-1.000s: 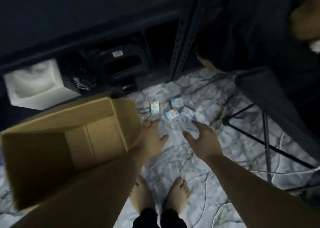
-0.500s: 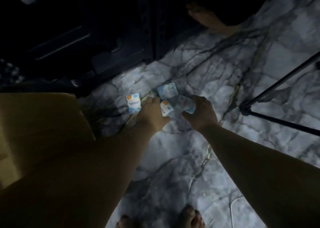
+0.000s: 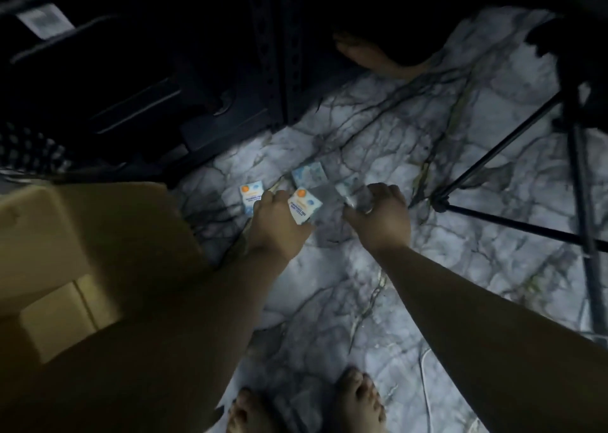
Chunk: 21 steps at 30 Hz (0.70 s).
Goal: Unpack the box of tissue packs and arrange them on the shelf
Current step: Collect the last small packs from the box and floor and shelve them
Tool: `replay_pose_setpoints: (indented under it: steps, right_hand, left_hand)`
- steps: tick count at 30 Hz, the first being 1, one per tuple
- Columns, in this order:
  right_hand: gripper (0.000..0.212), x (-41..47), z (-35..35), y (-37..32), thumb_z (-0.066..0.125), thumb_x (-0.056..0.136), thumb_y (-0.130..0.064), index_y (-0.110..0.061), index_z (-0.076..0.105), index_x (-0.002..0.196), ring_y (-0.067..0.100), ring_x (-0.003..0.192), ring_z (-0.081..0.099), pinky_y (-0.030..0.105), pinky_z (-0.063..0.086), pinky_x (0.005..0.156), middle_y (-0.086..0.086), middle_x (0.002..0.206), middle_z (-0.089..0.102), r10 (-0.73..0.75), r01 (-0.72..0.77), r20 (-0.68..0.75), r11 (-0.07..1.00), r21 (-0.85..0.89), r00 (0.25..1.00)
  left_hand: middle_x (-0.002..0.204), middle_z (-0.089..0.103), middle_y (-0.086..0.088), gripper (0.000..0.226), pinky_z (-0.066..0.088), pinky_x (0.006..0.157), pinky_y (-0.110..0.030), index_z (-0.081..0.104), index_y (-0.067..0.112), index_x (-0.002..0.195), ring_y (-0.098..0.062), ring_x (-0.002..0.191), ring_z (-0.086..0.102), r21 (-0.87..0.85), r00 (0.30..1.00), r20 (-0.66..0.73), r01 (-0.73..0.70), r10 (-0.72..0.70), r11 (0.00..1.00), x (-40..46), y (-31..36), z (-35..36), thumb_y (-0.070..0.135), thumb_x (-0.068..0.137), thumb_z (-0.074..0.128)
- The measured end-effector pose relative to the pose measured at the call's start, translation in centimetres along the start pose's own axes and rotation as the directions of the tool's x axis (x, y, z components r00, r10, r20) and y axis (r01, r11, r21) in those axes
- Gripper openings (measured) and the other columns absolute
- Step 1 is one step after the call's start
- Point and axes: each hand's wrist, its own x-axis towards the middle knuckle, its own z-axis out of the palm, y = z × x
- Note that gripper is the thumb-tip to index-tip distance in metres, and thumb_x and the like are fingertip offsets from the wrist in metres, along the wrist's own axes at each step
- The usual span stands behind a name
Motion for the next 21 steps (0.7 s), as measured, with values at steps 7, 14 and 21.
replay_pose_setpoints:
  steps: [7,14,21]
  right_hand:
    - [0.048,-10.2,-11.5,-7.9,0.085,0.077,-0.033,-0.013,0.067,0.117,0.022,0.100,0.056,0.032,0.044,0.075,-0.002,0.104,0.053,-0.042,0.057,-0.096,0.986,0.159,0.994]
    - [0.043,-22.2,-24.7,-18.7,0.086,0.076,-0.030,-0.017,0.067,0.113,0.015,0.091,0.056,0.029,0.045,0.075,-0.002,0.102,0.054,-0.147,0.161,-0.077,0.959,0.233,0.986]
    - [0.042,-31.7,-35.1,-29.1,0.086,0.076,-0.036,-0.027,0.066,0.111,0.005,0.095,0.056,0.024,0.046,0.080,-0.013,0.106,0.058,-0.311,0.308,-0.037,0.906,0.291,0.950]
  left_hand:
    - [0.116,0.057,-0.010,0.042,0.051,0.079,-0.037,0.065,0.012,0.112,-0.034,0.104,0.060,-0.149,0.997,-0.080,0.000,-0.012,0.989,-10.9,6.3,-12.7,0.028,0.076,0.078]
    - [0.104,0.062,-0.006,0.046,0.049,0.075,-0.033,0.068,0.013,0.108,-0.027,0.099,0.061,-0.314,0.979,-0.171,0.052,-0.110,0.948,-25.0,11.5,-28.7,0.037,0.069,0.073]
    - [0.106,0.059,0.002,0.048,0.038,0.067,-0.005,0.067,0.018,0.115,-0.007,0.086,0.056,-0.329,0.930,-0.320,0.071,-0.182,0.942,-35.8,13.6,-43.3,0.025,0.073,0.087]
